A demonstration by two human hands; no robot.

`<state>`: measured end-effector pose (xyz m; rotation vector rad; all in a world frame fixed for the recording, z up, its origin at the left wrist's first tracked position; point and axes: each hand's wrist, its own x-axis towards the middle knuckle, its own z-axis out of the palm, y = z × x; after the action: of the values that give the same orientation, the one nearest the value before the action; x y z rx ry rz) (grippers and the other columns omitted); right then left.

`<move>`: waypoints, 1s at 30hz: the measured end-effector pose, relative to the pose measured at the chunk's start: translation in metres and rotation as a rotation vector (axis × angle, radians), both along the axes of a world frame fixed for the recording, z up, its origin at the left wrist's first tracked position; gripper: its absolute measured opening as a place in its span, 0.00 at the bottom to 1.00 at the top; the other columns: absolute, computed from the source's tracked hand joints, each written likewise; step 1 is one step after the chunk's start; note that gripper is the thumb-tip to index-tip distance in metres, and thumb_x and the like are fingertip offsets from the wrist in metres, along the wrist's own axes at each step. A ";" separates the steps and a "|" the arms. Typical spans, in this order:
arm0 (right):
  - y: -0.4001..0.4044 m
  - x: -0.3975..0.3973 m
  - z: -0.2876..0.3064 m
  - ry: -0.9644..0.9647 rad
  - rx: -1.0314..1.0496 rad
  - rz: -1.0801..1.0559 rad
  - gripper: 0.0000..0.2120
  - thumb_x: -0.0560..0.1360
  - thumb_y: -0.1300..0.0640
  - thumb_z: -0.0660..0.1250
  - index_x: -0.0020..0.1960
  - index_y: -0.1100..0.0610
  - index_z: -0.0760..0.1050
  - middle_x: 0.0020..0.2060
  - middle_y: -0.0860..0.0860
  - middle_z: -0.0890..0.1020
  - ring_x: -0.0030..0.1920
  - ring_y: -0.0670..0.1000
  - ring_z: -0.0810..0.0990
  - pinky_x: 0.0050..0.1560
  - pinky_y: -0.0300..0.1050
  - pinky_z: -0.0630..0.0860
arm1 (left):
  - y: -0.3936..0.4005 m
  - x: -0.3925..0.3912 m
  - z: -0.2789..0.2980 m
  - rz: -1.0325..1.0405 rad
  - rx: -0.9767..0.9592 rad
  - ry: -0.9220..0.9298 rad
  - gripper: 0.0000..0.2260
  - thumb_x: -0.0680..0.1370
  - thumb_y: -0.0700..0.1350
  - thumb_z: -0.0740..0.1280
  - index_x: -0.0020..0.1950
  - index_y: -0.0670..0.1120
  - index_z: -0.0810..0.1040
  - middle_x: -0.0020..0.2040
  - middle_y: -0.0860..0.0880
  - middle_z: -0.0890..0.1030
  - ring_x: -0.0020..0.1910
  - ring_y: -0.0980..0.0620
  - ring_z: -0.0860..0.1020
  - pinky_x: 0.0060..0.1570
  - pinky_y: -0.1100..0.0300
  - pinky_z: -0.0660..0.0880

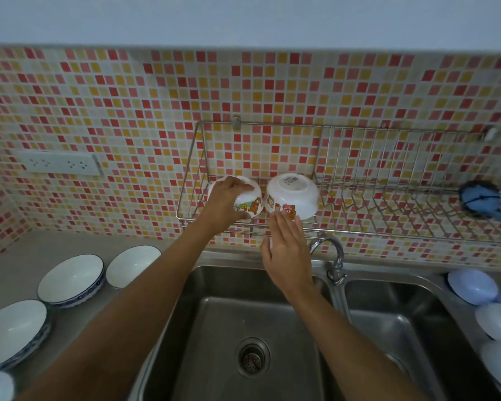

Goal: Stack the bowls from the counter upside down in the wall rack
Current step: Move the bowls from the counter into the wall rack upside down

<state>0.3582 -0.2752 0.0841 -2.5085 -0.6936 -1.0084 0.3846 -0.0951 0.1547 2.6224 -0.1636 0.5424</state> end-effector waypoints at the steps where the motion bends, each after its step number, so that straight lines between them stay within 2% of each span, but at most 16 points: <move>1: 0.000 0.000 0.000 -0.002 0.001 0.000 0.21 0.79 0.55 0.57 0.68 0.64 0.72 0.66 0.59 0.75 0.70 0.55 0.70 0.75 0.54 0.56 | 0.000 0.000 0.000 -0.006 -0.014 0.009 0.30 0.64 0.45 0.79 0.65 0.48 0.75 0.63 0.42 0.73 0.62 0.41 0.69 0.65 0.46 0.67; 4: 0.001 0.000 0.001 -0.006 0.011 -0.002 0.21 0.79 0.56 0.54 0.67 0.64 0.72 0.66 0.59 0.76 0.70 0.56 0.70 0.75 0.55 0.56 | -0.001 -0.004 -0.001 -0.010 -0.066 0.027 0.27 0.69 0.43 0.76 0.66 0.45 0.74 0.65 0.41 0.72 0.63 0.40 0.69 0.65 0.45 0.67; 7: 0.001 0.000 0.000 0.001 0.034 0.006 0.20 0.80 0.57 0.55 0.68 0.64 0.72 0.66 0.59 0.75 0.70 0.56 0.70 0.75 0.54 0.56 | -0.003 -0.015 -0.008 0.056 -0.087 -0.042 0.20 0.77 0.45 0.66 0.69 0.45 0.72 0.69 0.42 0.70 0.67 0.43 0.68 0.68 0.47 0.67; 9: 0.001 -0.001 0.000 0.003 0.040 0.008 0.19 0.80 0.57 0.57 0.68 0.63 0.71 0.66 0.59 0.75 0.70 0.56 0.70 0.75 0.54 0.56 | -0.002 -0.025 -0.015 0.092 -0.051 -0.130 0.17 0.80 0.47 0.62 0.68 0.45 0.72 0.69 0.43 0.70 0.67 0.44 0.69 0.65 0.49 0.70; 13: 0.002 -0.001 0.001 0.004 0.060 0.006 0.20 0.80 0.55 0.56 0.67 0.64 0.72 0.65 0.60 0.76 0.70 0.56 0.71 0.74 0.55 0.57 | 0.001 -0.037 -0.028 0.104 0.006 -0.189 0.15 0.81 0.46 0.60 0.65 0.43 0.75 0.66 0.42 0.74 0.65 0.43 0.72 0.61 0.46 0.74; 16: 0.003 -0.001 0.000 0.009 0.077 0.008 0.21 0.81 0.54 0.54 0.67 0.64 0.72 0.65 0.60 0.76 0.70 0.56 0.70 0.74 0.55 0.57 | 0.004 -0.038 -0.031 0.092 0.052 -0.148 0.17 0.81 0.50 0.58 0.67 0.44 0.74 0.69 0.42 0.73 0.69 0.42 0.70 0.67 0.44 0.69; 19: 0.005 -0.001 -0.002 0.002 0.087 0.006 0.20 0.81 0.54 0.54 0.67 0.64 0.72 0.65 0.59 0.76 0.70 0.56 0.70 0.75 0.55 0.58 | 0.005 -0.034 -0.026 0.072 0.146 -0.085 0.25 0.81 0.57 0.50 0.70 0.44 0.70 0.73 0.43 0.68 0.72 0.43 0.66 0.72 0.45 0.59; 25: 0.005 0.000 -0.004 0.000 0.094 0.002 0.20 0.81 0.54 0.55 0.67 0.64 0.72 0.66 0.59 0.76 0.70 0.55 0.70 0.75 0.54 0.57 | -0.002 -0.023 -0.022 0.139 0.233 0.141 0.29 0.80 0.60 0.44 0.78 0.48 0.50 0.79 0.48 0.49 0.78 0.50 0.49 0.75 0.47 0.48; 28: 0.005 -0.001 -0.004 0.000 0.099 0.001 0.20 0.82 0.55 0.55 0.67 0.64 0.72 0.65 0.59 0.76 0.70 0.55 0.71 0.75 0.54 0.57 | -0.003 -0.018 -0.022 0.145 0.232 0.180 0.31 0.79 0.62 0.43 0.78 0.48 0.46 0.79 0.49 0.45 0.78 0.51 0.45 0.75 0.47 0.45; 30: 0.005 -0.003 -0.003 -0.007 0.097 -0.001 0.19 0.81 0.55 0.56 0.67 0.64 0.72 0.66 0.59 0.76 0.70 0.55 0.70 0.75 0.54 0.56 | -0.002 -0.020 -0.023 0.144 0.245 0.142 0.32 0.79 0.63 0.43 0.78 0.47 0.45 0.79 0.49 0.44 0.78 0.51 0.44 0.75 0.48 0.43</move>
<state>0.3553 -0.2702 0.0815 -2.4238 -0.6298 -1.0267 0.3650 -0.0968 0.1315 2.9165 0.0048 0.4029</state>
